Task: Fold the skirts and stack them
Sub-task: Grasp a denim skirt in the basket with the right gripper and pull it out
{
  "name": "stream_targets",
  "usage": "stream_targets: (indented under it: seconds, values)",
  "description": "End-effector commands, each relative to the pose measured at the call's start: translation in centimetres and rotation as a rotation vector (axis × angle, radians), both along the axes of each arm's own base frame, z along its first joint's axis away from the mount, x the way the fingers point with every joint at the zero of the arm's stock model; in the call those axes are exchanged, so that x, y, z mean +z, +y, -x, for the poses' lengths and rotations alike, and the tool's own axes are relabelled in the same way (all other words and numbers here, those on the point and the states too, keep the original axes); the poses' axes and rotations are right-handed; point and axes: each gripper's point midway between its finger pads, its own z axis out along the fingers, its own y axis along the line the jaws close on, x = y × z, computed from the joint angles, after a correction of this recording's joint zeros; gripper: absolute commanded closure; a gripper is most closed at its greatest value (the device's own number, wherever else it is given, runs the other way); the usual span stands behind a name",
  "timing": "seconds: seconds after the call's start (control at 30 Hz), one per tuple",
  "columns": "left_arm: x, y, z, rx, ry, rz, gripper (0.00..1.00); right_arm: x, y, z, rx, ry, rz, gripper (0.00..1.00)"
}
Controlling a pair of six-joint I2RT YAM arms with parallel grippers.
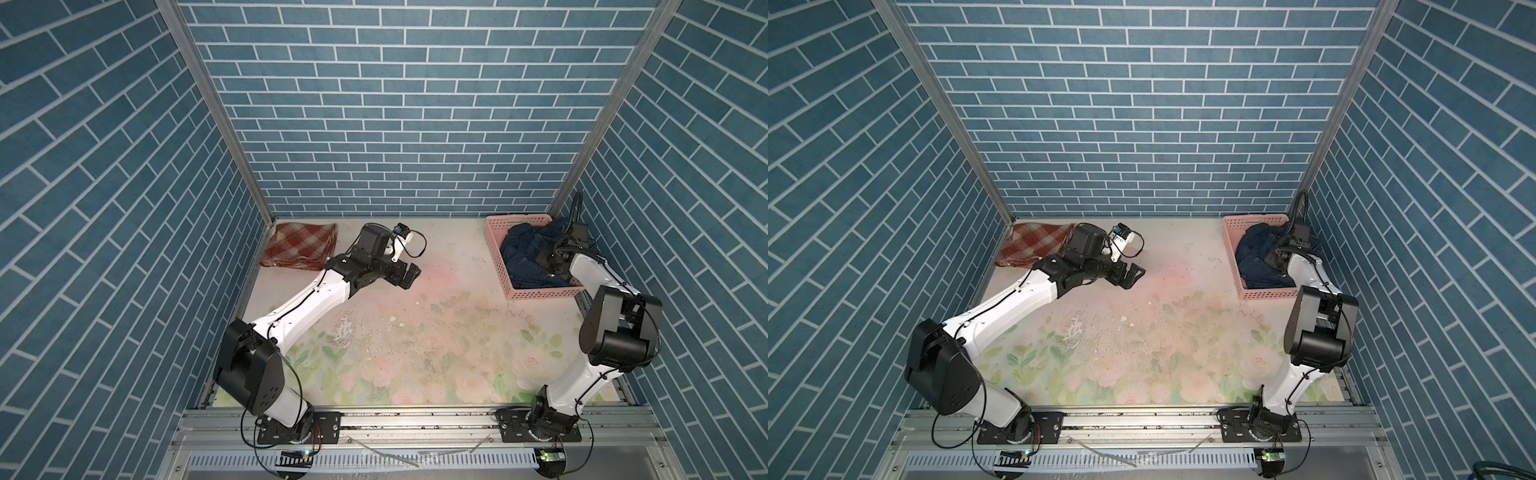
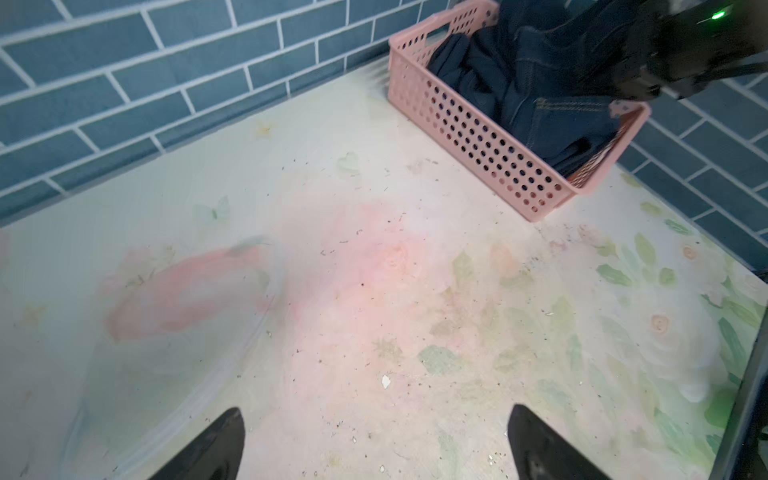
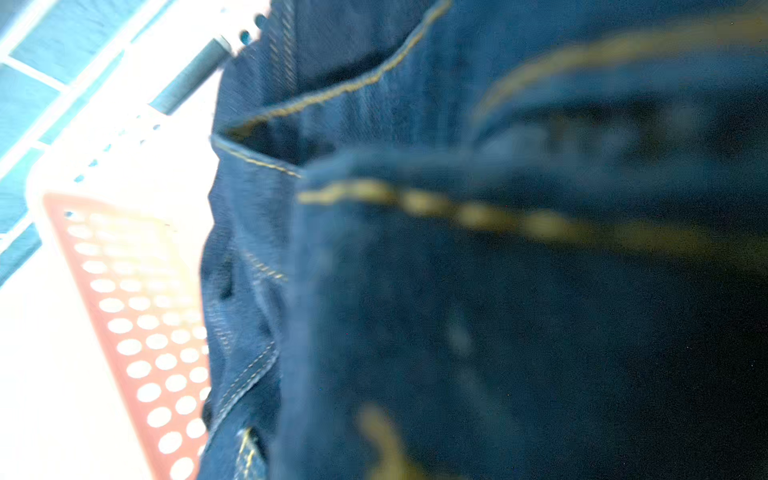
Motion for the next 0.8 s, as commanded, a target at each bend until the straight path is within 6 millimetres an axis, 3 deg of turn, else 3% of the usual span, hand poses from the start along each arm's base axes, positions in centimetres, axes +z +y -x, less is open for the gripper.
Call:
stream_targets:
  seconds: [0.0, 0.13, 0.37, 0.47, 0.6, 0.77]
  values:
    - [0.4, 2.0, -1.3, 0.095, 0.035, -0.005, 0.01, 10.8, -1.1, -0.8, -0.005, -0.227, 0.113, 1.00]
    - [1.4, 4.1, -2.2, 0.169, 0.014, 0.008, 0.01, 17.3, -0.9, 0.0, 0.006, -0.324, 0.148, 1.00]
    - [2.3, 7.1, -4.0, 0.256, 0.023, 0.088, 0.01, 28.4, 2.1, 1.9, 0.079, -0.566, 0.164, 1.00]
    - [2.8, 8.1, -4.5, 0.282, 0.023, 0.131, 0.01, 32.6, 4.8, 3.1, 0.137, -0.671, 0.180, 1.00]
    - [3.0, 9.4, -5.1, 0.316, 0.021, 0.152, 0.01, 37.7, 10.2, 5.0, 0.253, -0.784, 0.193, 1.00]
    - [4.0, 11.8, -5.9, 0.372, 0.002, 0.197, 0.01, 42.4, 16.8, 7.8, 0.413, -0.911, 0.137, 1.00]
